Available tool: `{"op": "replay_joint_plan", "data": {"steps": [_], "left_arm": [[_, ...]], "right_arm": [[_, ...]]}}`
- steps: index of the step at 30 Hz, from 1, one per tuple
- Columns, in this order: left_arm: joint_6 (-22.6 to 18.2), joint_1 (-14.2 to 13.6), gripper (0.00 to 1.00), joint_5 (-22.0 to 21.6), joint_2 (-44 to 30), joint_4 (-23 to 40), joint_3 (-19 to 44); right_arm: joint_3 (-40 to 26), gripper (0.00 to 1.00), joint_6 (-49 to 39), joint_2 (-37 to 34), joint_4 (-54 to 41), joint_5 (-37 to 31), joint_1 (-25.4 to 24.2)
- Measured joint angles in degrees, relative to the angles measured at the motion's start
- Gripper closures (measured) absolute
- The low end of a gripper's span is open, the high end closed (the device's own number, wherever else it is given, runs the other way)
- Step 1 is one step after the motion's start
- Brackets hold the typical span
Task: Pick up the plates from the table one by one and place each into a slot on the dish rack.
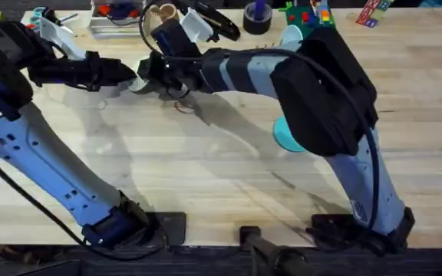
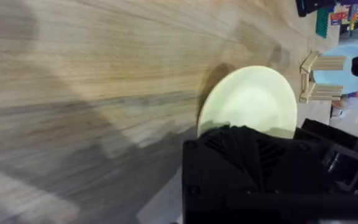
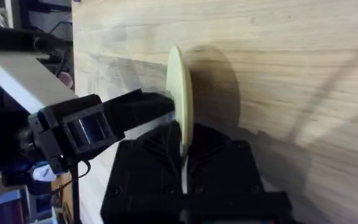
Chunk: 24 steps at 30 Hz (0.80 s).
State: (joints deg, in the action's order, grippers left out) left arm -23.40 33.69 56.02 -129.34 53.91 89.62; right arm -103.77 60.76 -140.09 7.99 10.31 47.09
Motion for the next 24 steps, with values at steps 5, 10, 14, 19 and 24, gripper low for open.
{"op": "replay_joint_plan", "data": {"steps": [5,10,14,19,24], "left_arm": [[0.0,0.0,0.963,0.0,0.0,0.0,0.0],[0.0,0.0,0.963,0.0,0.0,0.0,0.0],[-0.3,-0.1,0.963,-0.5,0.0,1.1,0.1],[-1.0,-0.9,0.963,-2.4,0.0,2.8,0.2],[-1.4,-1.1,0.962,-5.9,1.7,3.8,0.2]], "right_arm": [[0.0,0.965,0.1,0.0,0.1,0.1,0.0],[0.0,0.969,0.0,0.0,0.2,0.4,-0.4],[0.0,0.971,-1.8,0.3,-0.6,1.3,-1.1],[0.0,0.972,-6.5,3.5,-8.0,1.4,-2.8],[-0.5,0.972,-12.6,8.2,-18.9,-0.6,-6.0]]}}
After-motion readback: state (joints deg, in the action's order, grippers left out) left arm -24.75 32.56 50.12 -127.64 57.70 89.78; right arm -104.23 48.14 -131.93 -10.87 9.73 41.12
